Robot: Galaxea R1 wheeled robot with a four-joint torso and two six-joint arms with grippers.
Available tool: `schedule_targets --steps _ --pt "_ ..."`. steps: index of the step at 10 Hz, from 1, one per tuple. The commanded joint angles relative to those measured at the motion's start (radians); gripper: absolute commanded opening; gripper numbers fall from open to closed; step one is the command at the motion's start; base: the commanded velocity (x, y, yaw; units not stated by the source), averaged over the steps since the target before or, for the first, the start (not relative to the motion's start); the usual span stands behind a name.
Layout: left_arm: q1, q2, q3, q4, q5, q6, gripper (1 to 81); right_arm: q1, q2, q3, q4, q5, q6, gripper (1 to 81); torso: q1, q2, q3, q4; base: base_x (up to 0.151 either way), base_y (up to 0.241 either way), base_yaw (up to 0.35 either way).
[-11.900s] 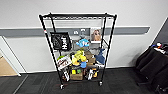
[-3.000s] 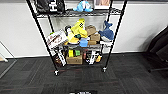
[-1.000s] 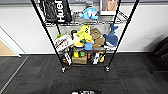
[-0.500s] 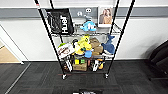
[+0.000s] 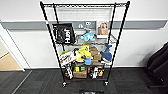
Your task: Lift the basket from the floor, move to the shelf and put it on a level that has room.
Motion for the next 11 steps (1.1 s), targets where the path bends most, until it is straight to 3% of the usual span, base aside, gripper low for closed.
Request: schedule_targets --steps 1,3,4,9,11 --pt "-0.134 -0.077 0.080 -0.028 0.015 -0.004 1.0 0.129 -0.114 0.150 0.019 0.022 0.015 1.0 -0.064 0.099 0.097 0.000 0.000 0.000 0.000" --pt "-0.136 -0.114 0.137 -0.028 0.002 -0.004 1.0 0.132 -0.143 0.201 0.019 0.047 0.018 1.0 -0.107 0.164 0.154 0.000 0.000 0.000 0.000" --pt "-0.136 -0.125 0.150 -0.028 -0.004 -0.004 1.0 0.132 -0.150 0.213 0.019 0.050 0.018 1.0 -0.128 0.197 0.095 0.000 0.000 0.000 0.000" --pt "-0.156 -0.182 0.242 -0.030 -0.004 -0.008 1.0 0.146 -0.210 0.311 0.022 0.071 0.020 1.0 -0.227 0.346 0.132 0.000 0.000 0.000 0.000" --pt "-0.162 -0.206 0.283 -0.030 -0.004 -0.014 1.0 0.155 -0.234 0.350 0.022 0.071 0.030 1.0 -0.269 0.411 0.212 0.000 0.000 0.000 0.000"
